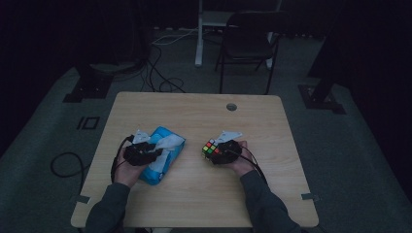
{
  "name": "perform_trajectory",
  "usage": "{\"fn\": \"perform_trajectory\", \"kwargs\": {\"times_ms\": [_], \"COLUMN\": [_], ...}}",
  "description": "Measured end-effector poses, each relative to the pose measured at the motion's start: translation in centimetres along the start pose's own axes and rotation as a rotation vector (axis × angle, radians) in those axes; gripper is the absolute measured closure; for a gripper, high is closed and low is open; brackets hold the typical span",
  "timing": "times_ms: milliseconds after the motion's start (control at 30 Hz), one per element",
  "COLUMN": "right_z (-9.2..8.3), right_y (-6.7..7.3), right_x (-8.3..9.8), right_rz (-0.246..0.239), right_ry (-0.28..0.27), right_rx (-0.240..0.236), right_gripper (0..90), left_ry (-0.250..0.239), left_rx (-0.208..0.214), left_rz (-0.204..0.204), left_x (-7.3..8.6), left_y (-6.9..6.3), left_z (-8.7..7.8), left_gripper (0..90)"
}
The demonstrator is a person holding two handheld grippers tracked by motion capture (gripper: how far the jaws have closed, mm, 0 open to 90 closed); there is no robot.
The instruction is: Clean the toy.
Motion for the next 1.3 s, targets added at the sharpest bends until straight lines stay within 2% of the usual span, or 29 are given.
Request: {"fn": "perform_trajectory", "kwargs": {"times_ms": [33,100,167,233,300,400,733,967,1033,1100,1133,1200,1300], "right_z": [0.0,-0.1,-0.1,-0.2,-0.2,-0.2,-0.4,-0.7,-0.7,-0.7,-0.6,-0.5,-0.5], "right_y": [0.0,-0.1,-0.1,-0.1,-0.1,-0.1,0.1,0.1,0.2,0.3,0.4,0.4,0.6], "right_x": [0.0,0.1,0.1,0.2,0.2,0.2,0.2,0.1,0.1,0.1,0.1,0.1,0.0], "right_rz": [0.001,0.005,0.004,0.004,0.004,0.005,0.002,0.003,0.0,-0.002,0.003,0.001,-0.004], "right_ry": [0.001,0.003,0.003,0.004,0.004,0.001,0.004,-0.001,0.0,0.0,0.0,0.001,0.003], "right_rx": [0.001,0.003,0.003,0.002,0.002,0.0,-0.004,-0.008,-0.01,-0.011,-0.01,-0.011,-0.017], "right_gripper": [33.7,33.7,33.7,33.7,33.7,33.7,33.7,33.7,33.7,33.7,33.7,33.7,33.7], "left_ry": [-0.002,-0.001,-0.012,-0.03,-0.03,-0.009,-0.049,-0.105,-0.135,-0.194,-0.194,-0.234,-0.237], "left_rx": [0.014,0.011,0.01,0.005,-0.006,-0.05,-0.029,-0.037,-0.027,-0.006,-0.006,0.016,0.033], "left_rz": [-0.001,0.008,0.007,-0.012,-0.016,0.012,0.031,0.065,0.068,0.061,0.061,0.071,0.094], "left_x": [0.0,-0.2,-0.4,-0.5,-0.5,-0.6,-1.6,-3.7,-4.4,-5.0,-5.0,-6.3,-7.2], "left_y": [0.0,-0.1,-0.1,0.2,0.5,0.6,0.4,-0.2,-0.3,-0.5,-0.5,-0.8,-1.3], "left_z": [0.0,-0.2,-0.4,-0.7,-0.8,-0.7,-0.9,-1.9,-2.4,-2.9,-2.9,-3.3,-2.9], "left_gripper": [70.9,76.4,76.7,76.2,79.3,87.4,88.8,88.9,88.9,88.9,88.9,88.9,88.9]}}
Point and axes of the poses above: each handheld gripper's, and its own axes: z roughly forward along the jaws, x roughly out of its underside, y roughly to its left, the point moved 2 cm from there along z, roughly forward along the jaws, and after that the axes turned 15 degrees about z, right-handed, at the moved point
